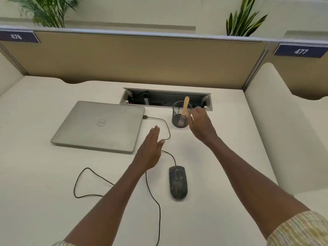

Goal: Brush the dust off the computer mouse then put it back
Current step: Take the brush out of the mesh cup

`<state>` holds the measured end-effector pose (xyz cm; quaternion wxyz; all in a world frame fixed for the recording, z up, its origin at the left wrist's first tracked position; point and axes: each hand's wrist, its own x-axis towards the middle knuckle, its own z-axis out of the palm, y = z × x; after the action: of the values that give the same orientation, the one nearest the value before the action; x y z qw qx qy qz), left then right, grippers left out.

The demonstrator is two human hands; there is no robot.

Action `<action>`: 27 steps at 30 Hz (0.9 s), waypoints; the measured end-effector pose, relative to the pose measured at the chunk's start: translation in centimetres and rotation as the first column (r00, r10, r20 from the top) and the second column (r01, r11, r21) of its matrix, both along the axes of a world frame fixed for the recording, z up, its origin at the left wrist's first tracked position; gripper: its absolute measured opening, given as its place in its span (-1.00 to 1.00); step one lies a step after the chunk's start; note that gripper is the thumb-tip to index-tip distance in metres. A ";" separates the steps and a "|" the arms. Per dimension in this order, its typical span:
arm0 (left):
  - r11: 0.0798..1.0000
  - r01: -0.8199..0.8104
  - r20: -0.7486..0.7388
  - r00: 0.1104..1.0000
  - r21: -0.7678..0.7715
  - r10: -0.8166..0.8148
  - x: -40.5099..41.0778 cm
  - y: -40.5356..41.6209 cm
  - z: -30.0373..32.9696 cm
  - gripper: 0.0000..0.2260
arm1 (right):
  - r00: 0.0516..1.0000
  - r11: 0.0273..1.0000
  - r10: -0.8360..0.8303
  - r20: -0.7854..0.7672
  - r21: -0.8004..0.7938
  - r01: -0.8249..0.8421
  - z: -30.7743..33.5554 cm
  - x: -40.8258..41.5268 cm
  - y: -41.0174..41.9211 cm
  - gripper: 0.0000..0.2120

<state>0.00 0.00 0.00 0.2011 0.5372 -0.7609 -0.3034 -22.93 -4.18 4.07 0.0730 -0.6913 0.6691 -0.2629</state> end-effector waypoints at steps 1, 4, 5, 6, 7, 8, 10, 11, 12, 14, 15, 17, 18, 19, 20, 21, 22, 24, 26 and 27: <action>1.000 -0.013 -0.003 1.000 -0.002 0.013 -0.1 -0.3 -0.2 -0.50 | 1.000 1.000 -0.014 0.009 -0.026 0.015 -0.1 -0.2 -0.9 -0.77; 0.999 -0.036 0.022 0.999 0.025 0.035 0.0 -0.8 -0.5 -0.50 | 0.997 0.997 -0.073 0.005 -0.025 0.073 0.1 -0.6 -3.2 -0.78; 0.999 -0.038 0.027 0.999 0.030 0.037 0.0 -0.9 -0.8 -0.50 | 0.996 0.996 -0.085 0.013 -0.021 0.086 -0.1 -0.7 -4.1 -0.77; 0.999 -0.042 0.030 0.999 0.029 0.041 0.1 -0.9 -1.0 -0.50 | 0.995 0.995 -0.100 0.024 -0.019 0.100 -0.3 -0.8 -4.8 -0.77; 0.998 -0.044 0.034 0.999 0.033 0.043 0.2 -1.0 -1.2 -0.50 | 0.992 0.993 -0.117 0.043 -0.016 0.118 -0.6 -0.9 -5.5 -0.75; 0.998 -0.047 0.031 0.998 0.031 0.046 0.3 -1.1 -1.3 -0.50 | 0.988 0.990 -0.140 0.059 -0.008 0.141 -0.8 -1.0 -6.1 -0.73; 0.998 -0.049 0.032 0.998 0.031 0.048 0.4 -1.1 -1.6 -0.50 | 0.977 0.981 -0.191 0.091 0.032 0.189 -1.3 -1.2 -7.5 -0.70; 0.998 -0.050 0.032 0.998 0.031 0.049 0.4 -1.1 -1.7 -0.50 | 0.970 0.976 -0.213 0.116 0.061 0.207 -1.5 -1.3 -8.1 -0.69; 0.998 -0.052 0.027 0.998 0.027 0.051 0.4 -1.0 -1.8 -0.50 | 0.963 0.972 -0.229 0.144 0.093 0.217 -1.7 -1.4 -8.6 -0.68; 0.998 -0.063 0.026 0.998 0.029 0.062 0.5 -1.1 -1.9 -0.50 | 0.951 0.965 -0.244 0.188 0.146 0.219 -2.1 -1.3 -9.5 -0.65; 0.997 -0.068 0.026 0.997 0.031 0.068 0.6 -1.1 -2.0 -0.50 | 0.946 0.962 -0.251 0.205 0.160 0.221 -2.2 -1.3 -9.8 -0.64; 0.996 -0.078 0.023 0.997 0.037 0.077 0.8 -1.1 -2.0 -0.50 | 0.935 0.958 -0.268 0.233 0.165 0.233 -2.4 -1.2 -10.1 -0.65; 0.996 -0.080 0.022 0.997 0.038 0.079 0.8 -1.0 -1.9 -0.50 | 0.931 0.958 -0.272 0.245 0.162 0.237 -2.4 -1.1 -10.2 -0.68; 0.996 -0.081 0.020 0.997 0.040 0.080 0.9 -1.0 -1.9 -0.50 | 0.929 0.959 -0.269 0.255 0.154 0.236 -2.3 -1.2 -10.2 -0.70; 0.996 -0.082 0.017 0.997 0.039 0.082 0.9 -0.9 -1.8 -0.50 | 0.928 0.962 -0.263 0.264 0.147 0.231 -2.2 -1.2 -10.2 -0.73; 0.996 -0.085 0.016 0.996 0.037 0.084 0.9 -0.8 -1.7 -0.50 | 0.930 0.964 -0.255 0.266 0.138 0.225 -2.1 -1.2 -10.1 -0.74; 0.995 -0.088 0.015 0.996 0.036 0.087 0.9 -0.7 -1.7 -0.50 | 0.934 0.967 -0.247 0.257 0.132 0.220 -2.0 -1.1 -9.9 -0.75; 0.995 -0.092 0.012 0.996 0.034 0.091 1.0 -0.5 -1.4 -0.50 | 0.949 0.969 -0.238 0.209 0.117 0.217 -1.8 -1.0 -9.5 -0.75; 0.995 -0.092 0.008 0.996 0.030 0.092 0.9 -0.1 -1.1 -0.50 | 0.963 0.971 -0.224 0.148 0.113 0.209 -1.5 -1.0 -8.9 -0.75; 0.995 -0.092 0.005 0.996 0.029 0.092 0.9 0.1 -1.0 -0.50 | 0.970 0.972 -0.215 0.110 0.120 0.202 -1.3 -0.9 -8.7 -0.75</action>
<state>0.90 0.05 -0.96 0.2056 0.5750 -0.7312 -0.3042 -23.84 -12.86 2.81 0.1230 -0.5946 0.7457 -0.2741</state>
